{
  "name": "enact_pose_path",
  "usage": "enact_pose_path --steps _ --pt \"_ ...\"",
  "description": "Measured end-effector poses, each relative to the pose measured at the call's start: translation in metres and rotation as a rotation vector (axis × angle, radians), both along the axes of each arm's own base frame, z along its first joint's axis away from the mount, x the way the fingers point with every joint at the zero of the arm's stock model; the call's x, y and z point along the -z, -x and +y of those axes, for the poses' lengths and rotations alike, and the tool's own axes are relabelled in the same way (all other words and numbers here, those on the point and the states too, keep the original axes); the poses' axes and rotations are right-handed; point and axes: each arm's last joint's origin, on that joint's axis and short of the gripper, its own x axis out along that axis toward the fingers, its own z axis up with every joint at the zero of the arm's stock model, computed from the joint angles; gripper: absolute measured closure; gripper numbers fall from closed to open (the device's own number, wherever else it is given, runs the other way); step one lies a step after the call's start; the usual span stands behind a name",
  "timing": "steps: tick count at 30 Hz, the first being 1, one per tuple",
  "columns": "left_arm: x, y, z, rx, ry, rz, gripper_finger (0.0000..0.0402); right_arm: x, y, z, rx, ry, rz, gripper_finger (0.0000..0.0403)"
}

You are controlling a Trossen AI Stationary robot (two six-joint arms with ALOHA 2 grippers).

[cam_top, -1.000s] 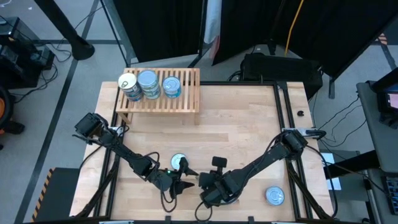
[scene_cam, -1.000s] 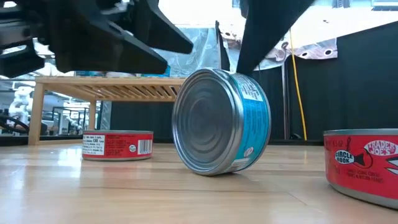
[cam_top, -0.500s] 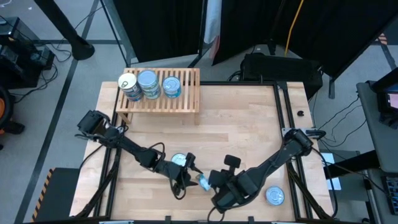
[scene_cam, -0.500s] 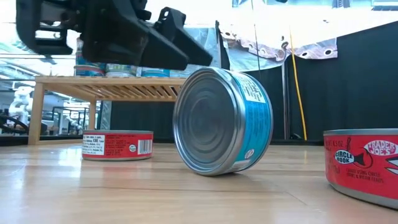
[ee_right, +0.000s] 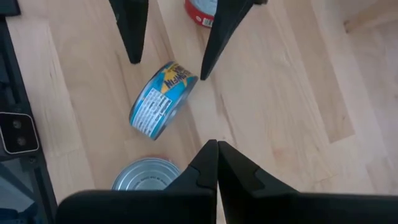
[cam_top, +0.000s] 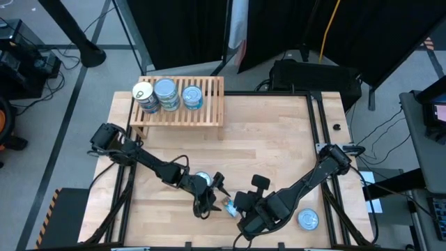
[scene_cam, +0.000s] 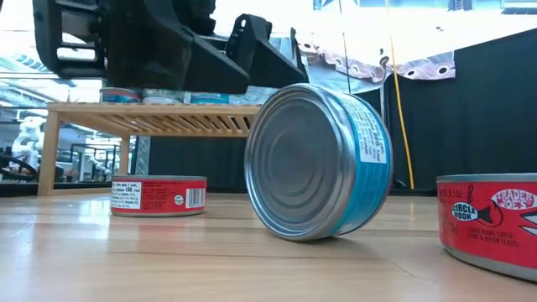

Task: Stack canned seafood by type on shelf
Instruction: Stack the light blue can on top of the other light blue can

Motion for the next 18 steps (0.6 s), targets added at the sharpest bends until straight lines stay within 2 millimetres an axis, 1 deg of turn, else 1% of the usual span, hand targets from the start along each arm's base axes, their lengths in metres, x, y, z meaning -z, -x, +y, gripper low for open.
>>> enact_pose_path --steps 2,6,10,14,16,18 --pt "0.006 -0.004 -0.001 0.013 0.002 -0.015 0.0077 0.000 0.000 0.000 0.001 -0.001 -0.001 0.0403" --pt "0.021 -0.009 -0.003 0.021 -0.024 0.008 0.0077 0.000 0.000 0.002 -0.002 -0.004 -0.005 0.0403" --pt "0.026 -0.017 -0.005 -0.009 -0.046 -0.001 0.0077 0.000 0.001 0.002 -0.002 -0.004 -0.005 0.0403" --pt "0.030 -0.022 -0.006 -0.003 -0.045 0.009 0.0077 0.000 0.001 0.002 -0.003 -0.004 -0.005 0.0403" --pt "0.031 -0.022 -0.006 0.014 -0.045 0.018 0.0083 0.000 0.001 0.002 -0.003 -0.004 -0.005 0.0403" --pt "0.032 -0.022 -0.007 0.025 -0.055 0.023 0.0096 0.000 0.001 0.002 -0.003 -0.004 -0.005 0.0403"
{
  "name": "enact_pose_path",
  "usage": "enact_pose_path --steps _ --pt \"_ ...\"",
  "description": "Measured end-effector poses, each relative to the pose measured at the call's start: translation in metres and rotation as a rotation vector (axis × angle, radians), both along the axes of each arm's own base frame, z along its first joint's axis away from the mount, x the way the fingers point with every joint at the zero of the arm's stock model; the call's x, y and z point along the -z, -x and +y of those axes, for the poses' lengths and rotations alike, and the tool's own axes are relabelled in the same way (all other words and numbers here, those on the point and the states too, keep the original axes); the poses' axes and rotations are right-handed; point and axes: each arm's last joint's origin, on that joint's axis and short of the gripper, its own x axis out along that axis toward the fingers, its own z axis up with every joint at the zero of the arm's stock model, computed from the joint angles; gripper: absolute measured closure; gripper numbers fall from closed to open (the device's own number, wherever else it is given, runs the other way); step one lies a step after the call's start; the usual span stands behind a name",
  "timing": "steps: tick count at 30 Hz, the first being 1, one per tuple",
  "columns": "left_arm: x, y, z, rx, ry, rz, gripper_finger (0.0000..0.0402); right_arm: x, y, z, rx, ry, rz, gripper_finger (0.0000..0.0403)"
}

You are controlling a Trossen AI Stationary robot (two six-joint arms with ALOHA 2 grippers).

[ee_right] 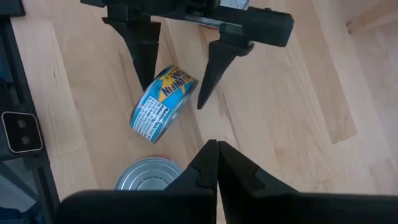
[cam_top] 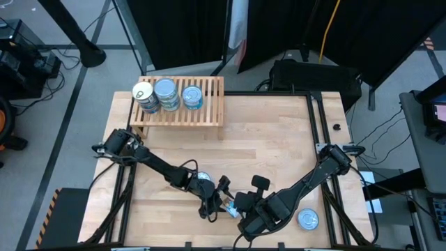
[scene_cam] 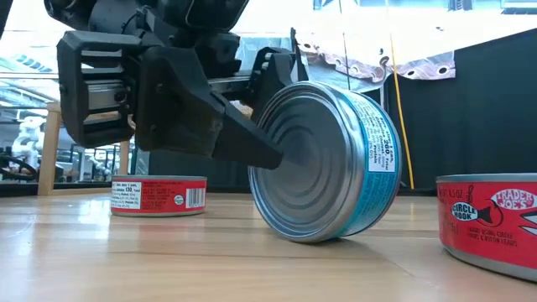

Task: Stack canned seafood by type on shelf
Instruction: Stack the light blue can on top of the other light blue can

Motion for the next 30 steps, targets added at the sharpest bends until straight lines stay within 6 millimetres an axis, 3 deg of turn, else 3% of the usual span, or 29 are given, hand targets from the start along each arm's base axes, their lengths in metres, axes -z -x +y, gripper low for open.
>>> enact_pose_path --steps 17,23,27,30 --pt "-0.005 0.004 -0.003 -0.030 -0.057 -0.013 0.0251 0.000 0.000 0.000 -0.034 0.015 0.009 0.0403" --pt "-0.051 0.028 -0.010 -0.122 -0.146 -0.036 0.0251 -0.004 0.004 -0.006 -0.076 0.116 0.029 0.0403" --pt "-0.099 0.056 -0.008 -0.248 -0.259 -0.136 0.0248 -0.019 0.016 -0.015 -0.067 0.166 0.017 0.0403" --pt "-0.133 0.075 0.005 -0.370 -0.371 -0.230 0.0247 -0.034 0.024 -0.021 -0.048 0.195 -0.022 0.0403"
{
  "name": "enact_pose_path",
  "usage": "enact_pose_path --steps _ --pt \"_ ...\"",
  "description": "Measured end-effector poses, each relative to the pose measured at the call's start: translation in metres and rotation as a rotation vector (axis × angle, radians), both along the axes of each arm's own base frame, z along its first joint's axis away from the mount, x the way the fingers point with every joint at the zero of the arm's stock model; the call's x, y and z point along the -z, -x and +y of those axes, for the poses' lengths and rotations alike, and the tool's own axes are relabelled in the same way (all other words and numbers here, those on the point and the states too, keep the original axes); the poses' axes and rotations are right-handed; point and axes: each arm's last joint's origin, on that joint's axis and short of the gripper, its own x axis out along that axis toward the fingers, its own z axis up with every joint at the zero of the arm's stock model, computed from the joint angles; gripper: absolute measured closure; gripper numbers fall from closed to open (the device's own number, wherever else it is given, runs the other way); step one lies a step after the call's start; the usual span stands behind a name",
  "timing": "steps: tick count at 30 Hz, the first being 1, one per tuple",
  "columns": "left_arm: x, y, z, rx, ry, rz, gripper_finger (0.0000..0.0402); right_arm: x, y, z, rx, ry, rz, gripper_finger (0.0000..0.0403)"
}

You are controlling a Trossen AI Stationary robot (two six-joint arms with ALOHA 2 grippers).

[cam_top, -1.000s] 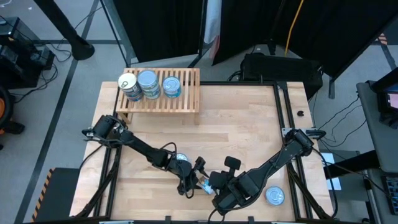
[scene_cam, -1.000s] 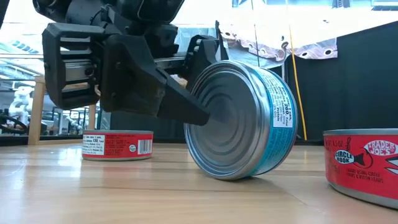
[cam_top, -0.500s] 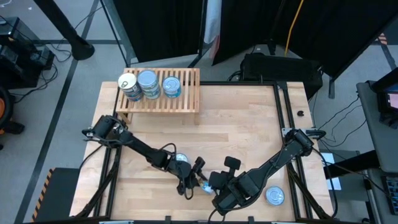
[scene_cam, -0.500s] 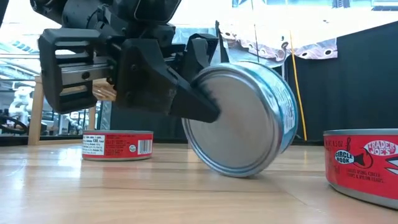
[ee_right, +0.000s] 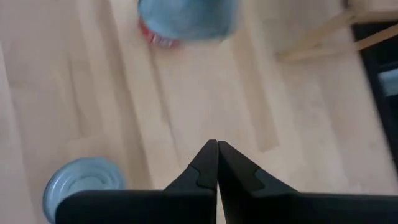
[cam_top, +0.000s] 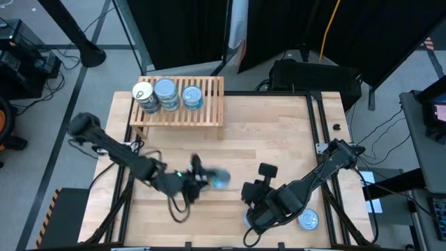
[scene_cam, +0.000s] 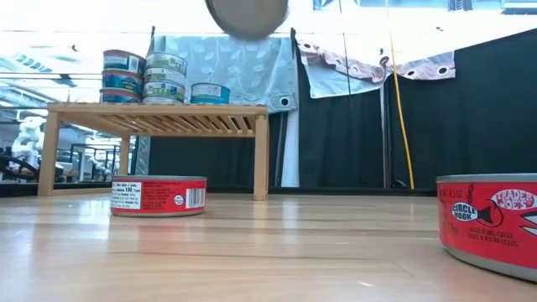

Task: Stack canned seafood by type on shelf
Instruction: Stack the light blue can on top of the other light blue can

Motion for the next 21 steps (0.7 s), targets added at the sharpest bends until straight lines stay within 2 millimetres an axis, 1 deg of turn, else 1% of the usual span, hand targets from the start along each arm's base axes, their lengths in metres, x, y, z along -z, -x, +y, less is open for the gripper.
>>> enact_pose_path --steps 4,6,9,12,14,18,21 --pt "-0.040 0.017 0.030 -0.191 -0.175 -0.115 0.0246 -0.015 0.008 -0.005 0.006 0.039 -0.076 0.0403" --pt "-0.055 0.023 0.047 -0.270 -0.240 -0.143 0.0246 -0.017 0.010 -0.004 0.005 0.052 -0.094 0.0403" --pt "-0.070 0.028 0.075 -0.377 -0.324 -0.150 0.0246 -0.017 0.011 -0.003 0.002 0.054 -0.095 0.0403" --pt "-0.078 0.030 0.105 -0.489 -0.392 -0.128 0.0246 -0.017 0.011 -0.003 0.002 0.054 -0.095 0.0403" --pt "-0.080 0.030 0.124 -0.553 -0.426 -0.104 0.0246 -0.017 0.011 -0.003 0.001 0.054 -0.095 0.0403" --pt "-0.080 0.030 0.159 -0.680 -0.474 -0.049 0.0245 -0.017 0.011 -0.003 0.000 0.055 -0.094 0.0403" --pt "-0.078 0.029 0.179 -0.753 -0.481 -0.022 0.0245 -0.017 0.011 -0.003 0.000 0.055 -0.094 0.0403"
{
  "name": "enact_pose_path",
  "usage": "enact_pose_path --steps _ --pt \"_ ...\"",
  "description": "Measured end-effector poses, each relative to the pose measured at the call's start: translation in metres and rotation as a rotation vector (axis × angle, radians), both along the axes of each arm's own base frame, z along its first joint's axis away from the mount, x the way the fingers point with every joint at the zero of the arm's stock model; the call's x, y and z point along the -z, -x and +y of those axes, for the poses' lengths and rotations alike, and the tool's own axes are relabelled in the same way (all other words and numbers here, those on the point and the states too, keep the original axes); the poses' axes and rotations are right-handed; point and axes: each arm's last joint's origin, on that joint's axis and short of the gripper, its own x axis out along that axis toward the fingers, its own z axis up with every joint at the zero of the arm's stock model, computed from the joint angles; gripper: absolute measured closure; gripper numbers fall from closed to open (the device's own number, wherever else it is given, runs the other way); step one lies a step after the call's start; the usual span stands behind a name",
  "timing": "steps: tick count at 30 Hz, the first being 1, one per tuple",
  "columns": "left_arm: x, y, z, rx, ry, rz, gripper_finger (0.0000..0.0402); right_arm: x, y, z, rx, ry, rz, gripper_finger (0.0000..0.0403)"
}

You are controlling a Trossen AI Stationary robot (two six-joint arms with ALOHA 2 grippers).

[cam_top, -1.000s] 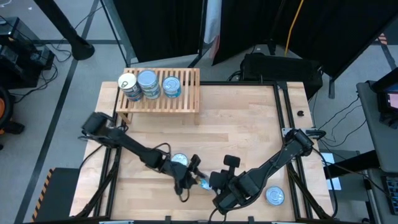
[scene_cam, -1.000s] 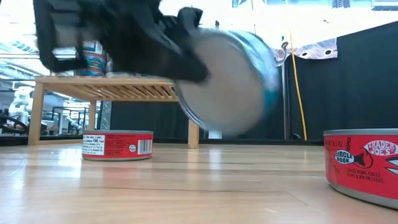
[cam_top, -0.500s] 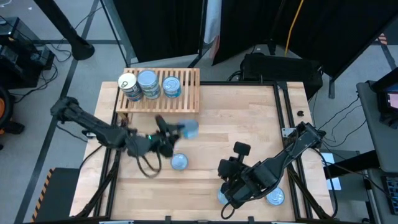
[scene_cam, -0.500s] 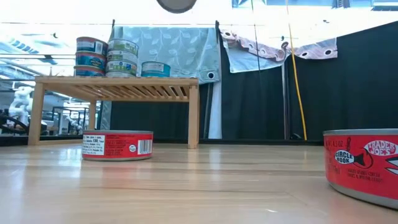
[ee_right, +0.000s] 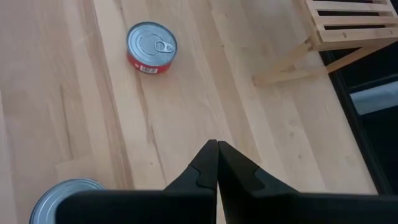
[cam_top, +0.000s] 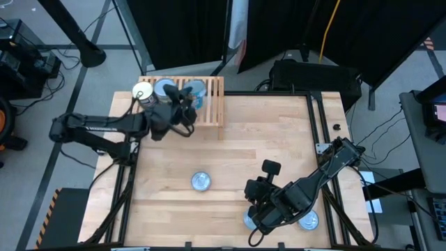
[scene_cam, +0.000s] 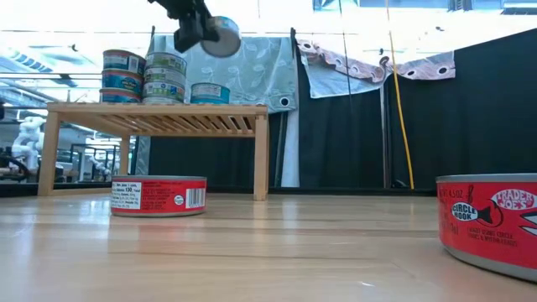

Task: Stack canned seafood by type on shelf
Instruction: Stack the light blue can on top of the other light blue can

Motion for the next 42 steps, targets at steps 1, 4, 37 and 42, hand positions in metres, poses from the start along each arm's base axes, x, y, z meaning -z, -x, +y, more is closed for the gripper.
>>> enact_pose_path --steps 1,4,37,42 --pt "0.001 0.000 0.004 -0.016 0.000 0.008 0.0245 0.000 0.000 0.000 0.000 0.000 0.000 0.0403" --pt "0.002 0.001 0.011 -0.026 0.004 0.016 0.0245 0.000 0.000 0.000 -0.004 0.002 0.002 0.0403" --pt "0.039 -0.018 0.038 -0.253 -0.015 0.226 0.0245 0.000 -0.001 -0.001 -0.051 0.058 0.019 0.0403" --pt "0.043 -0.016 0.037 -0.249 -0.008 0.274 0.0245 0.000 -0.001 -0.001 -0.050 0.058 0.019 0.0403"
